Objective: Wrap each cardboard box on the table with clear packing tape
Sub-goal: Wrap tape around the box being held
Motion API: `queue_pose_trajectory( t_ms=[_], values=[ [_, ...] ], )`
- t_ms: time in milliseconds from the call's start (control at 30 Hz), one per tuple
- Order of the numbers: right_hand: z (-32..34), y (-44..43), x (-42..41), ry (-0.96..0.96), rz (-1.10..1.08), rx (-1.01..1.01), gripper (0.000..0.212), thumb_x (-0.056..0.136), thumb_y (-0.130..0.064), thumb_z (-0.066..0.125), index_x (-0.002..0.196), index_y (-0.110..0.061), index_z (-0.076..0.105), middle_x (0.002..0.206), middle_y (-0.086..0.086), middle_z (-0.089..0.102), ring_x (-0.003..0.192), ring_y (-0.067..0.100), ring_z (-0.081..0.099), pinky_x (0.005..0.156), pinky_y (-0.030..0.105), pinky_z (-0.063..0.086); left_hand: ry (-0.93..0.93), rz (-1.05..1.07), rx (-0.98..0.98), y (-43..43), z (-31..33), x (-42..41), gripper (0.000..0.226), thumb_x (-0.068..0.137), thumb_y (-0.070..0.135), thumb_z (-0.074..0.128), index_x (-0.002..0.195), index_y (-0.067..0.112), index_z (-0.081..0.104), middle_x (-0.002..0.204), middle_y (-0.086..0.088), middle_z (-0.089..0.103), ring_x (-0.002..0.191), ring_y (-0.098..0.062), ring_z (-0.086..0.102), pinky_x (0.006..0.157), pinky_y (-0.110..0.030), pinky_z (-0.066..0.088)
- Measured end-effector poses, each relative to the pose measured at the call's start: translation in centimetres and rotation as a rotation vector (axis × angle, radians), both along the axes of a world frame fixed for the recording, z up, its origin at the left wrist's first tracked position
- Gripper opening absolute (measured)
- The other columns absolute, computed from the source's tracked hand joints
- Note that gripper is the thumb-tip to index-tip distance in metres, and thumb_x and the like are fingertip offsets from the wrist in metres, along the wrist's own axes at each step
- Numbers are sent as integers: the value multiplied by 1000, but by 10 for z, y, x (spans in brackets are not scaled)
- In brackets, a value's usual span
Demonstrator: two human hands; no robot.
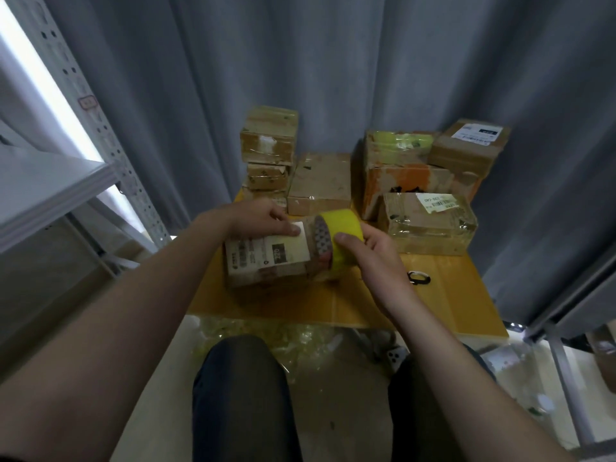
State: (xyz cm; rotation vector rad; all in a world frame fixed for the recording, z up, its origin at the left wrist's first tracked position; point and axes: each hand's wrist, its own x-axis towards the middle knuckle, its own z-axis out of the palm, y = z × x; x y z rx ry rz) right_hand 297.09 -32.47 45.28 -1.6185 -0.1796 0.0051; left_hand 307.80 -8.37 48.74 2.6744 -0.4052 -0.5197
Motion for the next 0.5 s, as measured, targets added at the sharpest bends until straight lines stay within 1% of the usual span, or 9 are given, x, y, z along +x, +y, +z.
queue_pose_trajectory(
  t_ms=[67,133,200,233,267,333,367,433,500],
  values=[
    [1,8,12,-32,-31,-32,18,103,-24,60,108,-14,74,100,7,78,90,19,73,81,38,58,-155,-3,35,-4,-1,1,59,87,55,72,138,28,61,127,7,67,105,-10,66,89,-31,53],
    [3,15,24,-56,-74,-59,24,103,-30,62,108,-11,75,101,11,78,93,23,74,85,47,58,-180,-90,62,-15,-7,-4,97,74,58,83,154,25,39,147,10,47,129,-12,48,107,-33,43],
    [3,21,36,-53,-114,-79,29,103,-34,62,103,-9,77,97,14,78,92,29,74,85,50,57,-186,-113,154,-26,-21,-12,128,62,68,85,161,24,16,162,4,28,146,-19,30,121,-45,28],
    [4,24,40,-46,-124,-96,31,103,-36,62,101,-9,77,94,14,78,91,30,74,84,49,58,-211,-104,190,-30,-31,-14,134,60,70,84,161,23,10,165,0,23,150,-23,25,123,-52,21],
    [4,25,44,-35,-124,-103,32,103,-38,62,100,-9,77,92,13,78,90,30,75,84,48,58,-263,-84,192,-33,-40,-16,132,62,68,84,161,21,9,166,-3,24,151,-25,24,123,-55,20],
    [8,28,48,-17,-122,-107,34,103,-39,62,100,-8,77,89,11,79,88,28,76,82,46,59,-406,-14,132,-35,-54,-16,121,63,62,86,157,20,22,158,-5,39,145,-28,37,117,-51,30],
    [9,28,49,-11,-124,-109,35,103,-37,61,100,-7,77,86,10,79,83,22,76,77,40,59,-459,10,105,-35,-58,-16,116,62,62,86,154,21,29,152,-4,46,139,-27,43,113,-48,36],
    [15,28,47,6,-131,-105,35,104,-32,61,99,-1,77,76,6,76,65,7,72,63,24,56,-515,27,88,-36,-62,-15,110,59,65,86,148,22,37,144,-2,53,132,-26,49,107,-44,40],
    [23,27,45,41,-137,-113,38,102,-33,64,92,1,77,68,5,75,57,8,70,58,25,55,-512,30,93,-35,-65,-14,106,58,68,84,143,23,41,141,0,55,129,-24,51,104,-44,40]
  ],
)
